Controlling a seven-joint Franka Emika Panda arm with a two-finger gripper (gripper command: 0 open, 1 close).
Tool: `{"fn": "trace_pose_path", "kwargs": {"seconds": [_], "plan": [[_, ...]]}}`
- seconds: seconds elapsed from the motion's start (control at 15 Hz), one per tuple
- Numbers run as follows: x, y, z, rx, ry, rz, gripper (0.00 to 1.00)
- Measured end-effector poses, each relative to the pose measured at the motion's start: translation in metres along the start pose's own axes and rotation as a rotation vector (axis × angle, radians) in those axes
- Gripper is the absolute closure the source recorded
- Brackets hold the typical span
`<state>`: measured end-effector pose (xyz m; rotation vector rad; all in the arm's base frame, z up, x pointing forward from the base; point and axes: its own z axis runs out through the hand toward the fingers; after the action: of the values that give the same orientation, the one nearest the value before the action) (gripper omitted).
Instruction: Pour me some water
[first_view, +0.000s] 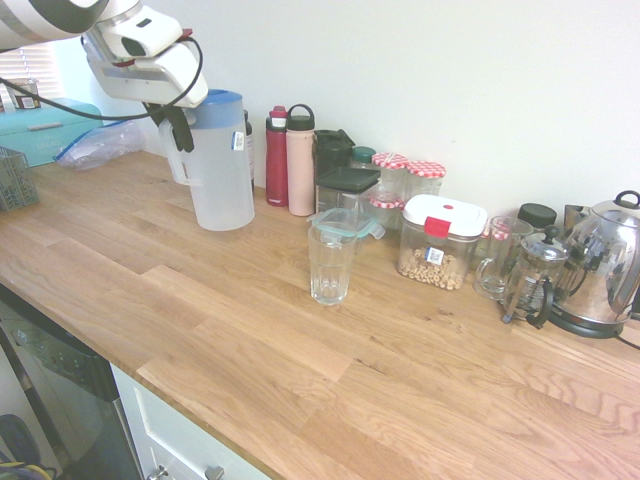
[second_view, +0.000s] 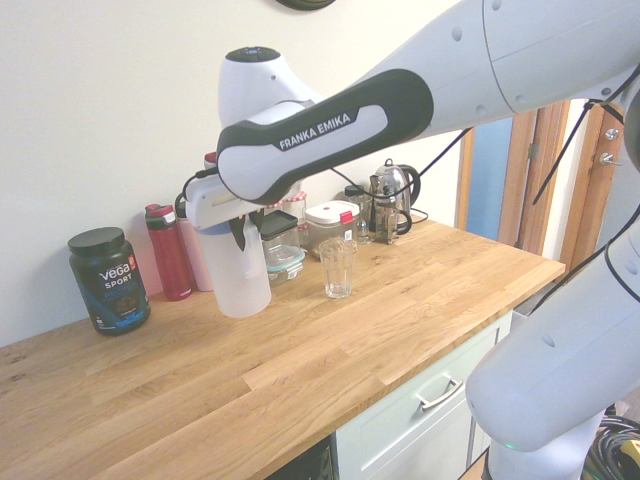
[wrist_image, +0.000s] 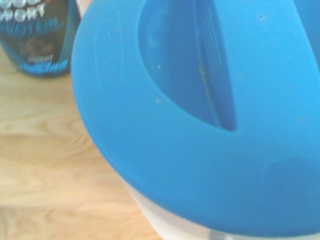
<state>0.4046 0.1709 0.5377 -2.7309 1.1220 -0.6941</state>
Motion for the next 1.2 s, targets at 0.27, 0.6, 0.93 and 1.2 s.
{"fn": "trace_pose_path", "kwargs": {"seconds": [0.27,0.6,0.93,1.2], "plan": [[-0.022,0.001,0.011,0.015,-0.017,0.016,1.0],[-0.028,-0.003,0.041,0.073,-0.024,0.025,1.0],[-0.045,-0.011,0.06,0.055,-0.037,0.014,0.0],[-0.046,-0.012,0.06,0.05,-0.027,0.02,0.0]]}}
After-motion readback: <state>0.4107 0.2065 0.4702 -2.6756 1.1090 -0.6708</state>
